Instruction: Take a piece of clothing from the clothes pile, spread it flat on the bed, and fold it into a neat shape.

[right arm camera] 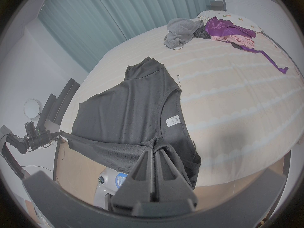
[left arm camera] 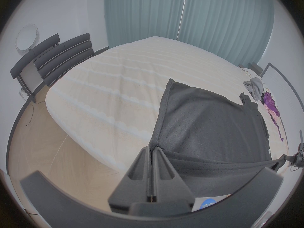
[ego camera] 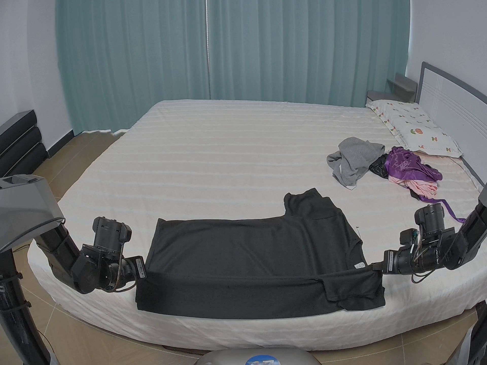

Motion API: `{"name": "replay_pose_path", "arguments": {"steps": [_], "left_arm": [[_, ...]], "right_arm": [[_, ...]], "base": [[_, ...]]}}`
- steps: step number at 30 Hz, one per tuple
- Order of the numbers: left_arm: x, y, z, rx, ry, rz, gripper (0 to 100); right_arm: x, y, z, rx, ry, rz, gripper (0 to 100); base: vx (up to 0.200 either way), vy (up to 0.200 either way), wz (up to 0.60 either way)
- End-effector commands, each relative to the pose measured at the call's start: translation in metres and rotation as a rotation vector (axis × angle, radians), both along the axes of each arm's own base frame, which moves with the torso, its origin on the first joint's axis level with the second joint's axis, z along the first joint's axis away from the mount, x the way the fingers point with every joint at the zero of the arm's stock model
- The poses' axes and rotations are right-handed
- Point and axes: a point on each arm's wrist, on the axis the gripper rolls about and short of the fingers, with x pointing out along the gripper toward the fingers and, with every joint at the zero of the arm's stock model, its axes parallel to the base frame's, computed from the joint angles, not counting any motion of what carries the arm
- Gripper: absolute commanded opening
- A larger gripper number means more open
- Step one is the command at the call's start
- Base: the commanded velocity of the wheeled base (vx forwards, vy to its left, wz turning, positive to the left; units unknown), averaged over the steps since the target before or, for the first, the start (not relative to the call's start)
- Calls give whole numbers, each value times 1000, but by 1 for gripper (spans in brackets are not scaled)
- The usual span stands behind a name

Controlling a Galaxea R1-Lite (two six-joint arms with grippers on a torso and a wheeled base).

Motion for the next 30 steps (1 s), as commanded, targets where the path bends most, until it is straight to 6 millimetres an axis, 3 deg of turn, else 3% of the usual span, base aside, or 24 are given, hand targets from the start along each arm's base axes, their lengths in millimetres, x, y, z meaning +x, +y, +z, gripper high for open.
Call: {"name": "replay_pose_path", "arguments": {"steps": [1, 11, 30], "left_arm": [[1, 0, 0, 2, 1, -1, 0], [-5, -2, -1, 8, 16, -12, 0], [28, -8, -30, -7, 35, 5, 0]], "right_arm": [[2, -1, 7, -1, -28, -6, 0], [-6, 4, 6, -9, -11, 13, 0], [33, 10, -33, -47, 48, -1, 0]], "base": [[0, 0, 0], [0, 0, 0], [0, 0, 0]]}}
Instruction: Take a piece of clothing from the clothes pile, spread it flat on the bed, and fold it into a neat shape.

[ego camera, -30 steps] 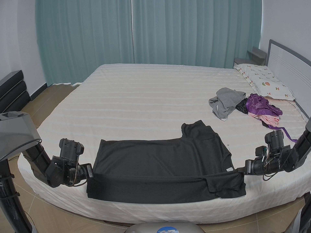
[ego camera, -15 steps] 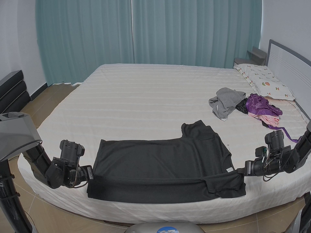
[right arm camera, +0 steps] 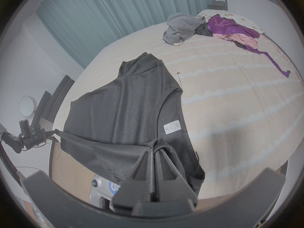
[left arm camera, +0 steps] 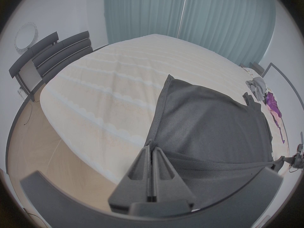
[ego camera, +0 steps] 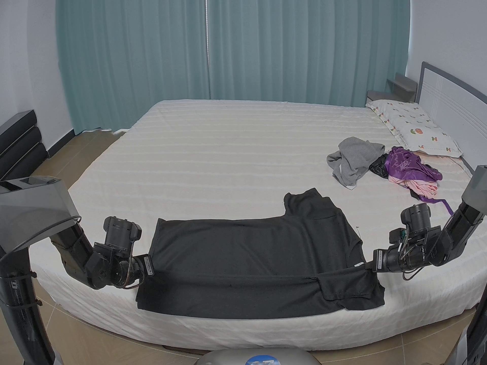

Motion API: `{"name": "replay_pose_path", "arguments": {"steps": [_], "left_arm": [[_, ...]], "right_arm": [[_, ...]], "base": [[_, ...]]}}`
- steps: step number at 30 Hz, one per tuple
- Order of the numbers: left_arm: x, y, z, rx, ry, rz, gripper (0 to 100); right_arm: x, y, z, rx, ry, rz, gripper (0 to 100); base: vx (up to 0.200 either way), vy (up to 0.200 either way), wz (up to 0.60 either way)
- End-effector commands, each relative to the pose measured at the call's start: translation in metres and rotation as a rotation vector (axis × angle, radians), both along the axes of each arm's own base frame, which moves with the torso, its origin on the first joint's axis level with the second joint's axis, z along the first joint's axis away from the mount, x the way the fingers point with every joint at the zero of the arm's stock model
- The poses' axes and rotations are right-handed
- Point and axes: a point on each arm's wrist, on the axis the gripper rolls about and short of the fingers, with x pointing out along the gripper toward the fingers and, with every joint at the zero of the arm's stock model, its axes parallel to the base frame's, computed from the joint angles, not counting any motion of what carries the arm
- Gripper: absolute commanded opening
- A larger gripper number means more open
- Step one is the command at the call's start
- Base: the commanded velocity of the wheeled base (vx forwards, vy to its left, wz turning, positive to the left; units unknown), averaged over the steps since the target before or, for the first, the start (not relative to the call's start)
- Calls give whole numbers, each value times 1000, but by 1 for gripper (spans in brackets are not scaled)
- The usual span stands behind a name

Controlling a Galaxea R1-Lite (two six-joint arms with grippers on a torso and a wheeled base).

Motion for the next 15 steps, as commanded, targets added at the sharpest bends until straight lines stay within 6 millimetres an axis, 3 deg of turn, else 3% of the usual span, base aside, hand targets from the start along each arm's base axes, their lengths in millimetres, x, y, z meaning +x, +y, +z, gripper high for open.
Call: {"name": "replay_pose_path", "arguments": {"steps": [1, 8, 9, 15], "left_arm": [[7, -2, -15, 1, 28, 5, 0], [15, -3, -26, -9, 39, 21, 0], [15, -3, -27, -8, 42, 21, 100], [18, -4, -25, -34, 23, 42, 100]], "right_arm": [[7, 1, -16, -3, 37, 0, 0], [14, 5, -27, 22, 69, -35, 0], [15, 6, -29, 24, 75, -37, 100], [16, 6, -17, 68, 50, -79, 100]], "base": [[0, 0, 0], [0, 0, 0], [0, 0, 0], [0, 0, 0]]}}
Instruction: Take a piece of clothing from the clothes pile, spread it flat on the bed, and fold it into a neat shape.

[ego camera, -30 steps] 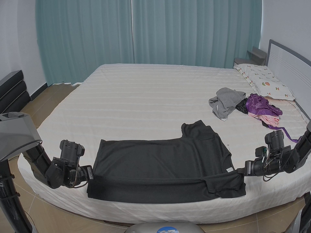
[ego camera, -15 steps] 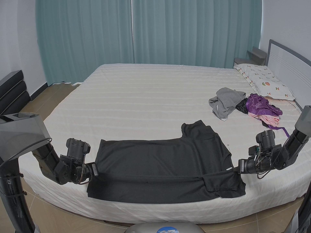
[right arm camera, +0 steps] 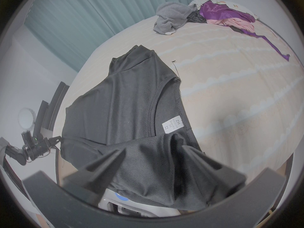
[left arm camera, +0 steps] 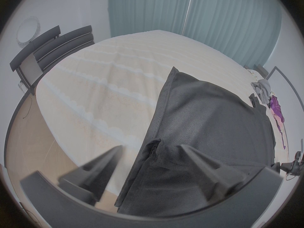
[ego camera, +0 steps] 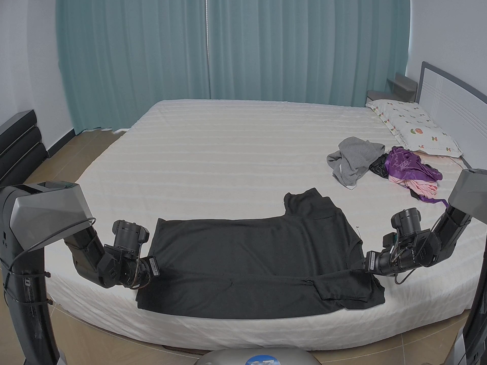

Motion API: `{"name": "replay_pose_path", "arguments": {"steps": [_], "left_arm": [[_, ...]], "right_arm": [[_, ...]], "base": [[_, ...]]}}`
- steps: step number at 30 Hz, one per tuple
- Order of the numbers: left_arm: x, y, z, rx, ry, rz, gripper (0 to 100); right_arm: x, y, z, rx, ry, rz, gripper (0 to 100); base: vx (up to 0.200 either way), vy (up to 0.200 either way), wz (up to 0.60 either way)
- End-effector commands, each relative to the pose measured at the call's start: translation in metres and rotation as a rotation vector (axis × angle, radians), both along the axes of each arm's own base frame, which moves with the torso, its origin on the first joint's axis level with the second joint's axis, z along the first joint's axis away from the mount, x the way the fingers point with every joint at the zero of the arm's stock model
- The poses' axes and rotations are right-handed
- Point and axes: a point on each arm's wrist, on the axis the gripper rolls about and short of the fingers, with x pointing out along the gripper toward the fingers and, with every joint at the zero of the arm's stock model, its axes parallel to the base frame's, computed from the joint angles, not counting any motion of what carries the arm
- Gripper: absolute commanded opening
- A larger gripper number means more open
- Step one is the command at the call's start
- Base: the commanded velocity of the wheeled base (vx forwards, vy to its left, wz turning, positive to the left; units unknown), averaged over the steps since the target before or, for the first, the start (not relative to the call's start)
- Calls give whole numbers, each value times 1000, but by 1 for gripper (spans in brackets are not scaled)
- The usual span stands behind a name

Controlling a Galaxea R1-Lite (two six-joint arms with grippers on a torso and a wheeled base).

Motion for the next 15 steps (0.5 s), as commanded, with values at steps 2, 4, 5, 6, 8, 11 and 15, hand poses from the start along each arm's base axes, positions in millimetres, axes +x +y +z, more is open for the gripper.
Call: {"name": "replay_pose_path", "arguments": {"steps": [2, 4, 5, 6, 8, 11, 15], "left_arm": [[1, 0, 3, -15, -12, 11, 100], [0, 2, 11, -19, -29, 18, 100], [-1, 3, 15, -22, -38, 20, 100], [-2, 4, 20, -31, -52, 24, 100], [-4, 5, 24, -42, -59, 30, 100], [-21, 10, 55, -143, -111, 34, 100], [-44, 15, 66, -216, -103, 29, 100]], "right_arm": [[-1, 0, 15, 53, -34, -41, 100], [-6, 0, 19, 85, -28, -55, 100], [-10, 0, 21, 94, -25, -57, 100], [-14, -2, 24, 103, -33, -59, 100], [-17, -3, 26, 110, -39, -60, 100], [-33, -7, 29, 158, -87, -95, 100], [-46, -10, 26, 211, -122, -157, 100]], "base": [[0, 0, 0], [0, 0, 0], [0, 0, 0], [0, 0, 0], [0, 0, 0], [0, 0, 0], [0, 0, 0]]}}
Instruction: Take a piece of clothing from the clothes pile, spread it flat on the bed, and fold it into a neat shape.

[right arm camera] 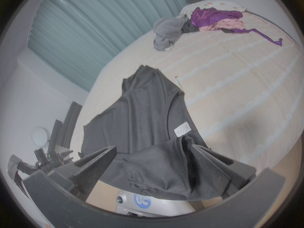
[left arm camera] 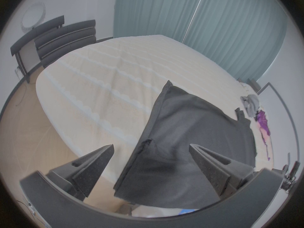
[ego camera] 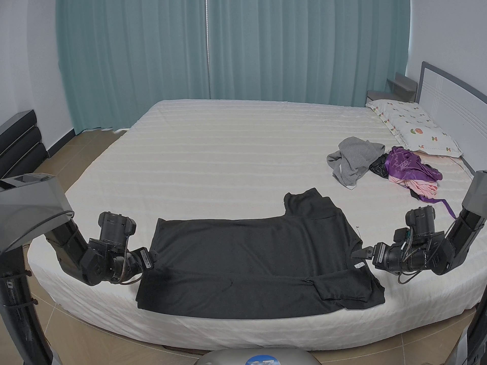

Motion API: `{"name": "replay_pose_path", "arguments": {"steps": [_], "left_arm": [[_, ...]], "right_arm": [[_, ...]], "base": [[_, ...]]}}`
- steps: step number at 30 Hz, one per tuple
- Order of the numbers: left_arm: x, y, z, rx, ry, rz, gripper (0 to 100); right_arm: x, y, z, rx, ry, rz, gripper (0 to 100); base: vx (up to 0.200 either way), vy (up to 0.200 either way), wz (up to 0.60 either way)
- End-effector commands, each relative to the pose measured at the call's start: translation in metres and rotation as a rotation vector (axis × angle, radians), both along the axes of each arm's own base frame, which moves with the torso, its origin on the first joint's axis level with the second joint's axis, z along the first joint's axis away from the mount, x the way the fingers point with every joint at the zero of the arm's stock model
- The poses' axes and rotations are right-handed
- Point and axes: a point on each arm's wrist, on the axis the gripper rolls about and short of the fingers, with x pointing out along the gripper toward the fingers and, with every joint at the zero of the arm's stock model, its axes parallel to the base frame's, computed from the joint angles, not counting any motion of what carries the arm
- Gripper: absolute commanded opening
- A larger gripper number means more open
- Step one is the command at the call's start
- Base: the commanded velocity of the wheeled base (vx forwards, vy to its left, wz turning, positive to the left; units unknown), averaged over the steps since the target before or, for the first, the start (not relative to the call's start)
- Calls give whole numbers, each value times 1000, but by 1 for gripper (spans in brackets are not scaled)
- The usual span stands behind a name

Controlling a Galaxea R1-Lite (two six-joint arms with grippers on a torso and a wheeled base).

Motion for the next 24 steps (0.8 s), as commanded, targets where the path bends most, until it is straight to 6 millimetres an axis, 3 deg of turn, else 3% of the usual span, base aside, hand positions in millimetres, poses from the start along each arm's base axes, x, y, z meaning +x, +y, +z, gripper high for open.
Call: {"name": "replay_pose_path", "arguments": {"steps": [1, 7, 14, 19, 24], "left_arm": [[-34, 8, 35, -112, -49, 5, 100], [-50, 9, 32, -227, -7, 41, 100], [-51, 7, 30, -311, 22, 72, 100], [-52, 7, 29, -314, 25, 71, 100], [-51, 7, 29, -317, 21, 75, 100]], "right_arm": [[-28, -5, 1, 71, -20, -72, 100], [-41, -6, -8, 178, -20, -171, 100], [-46, -7, -13, 256, -12, -241, 100], [-48, -6, -16, 256, 1, -241, 100], [-49, -6, -18, 254, 11, -242, 100]], "base": [[0, 0, 0], [0, 0, 0], [0, 0, 0], [0, -200, 0], [0, 0, 0]]}}
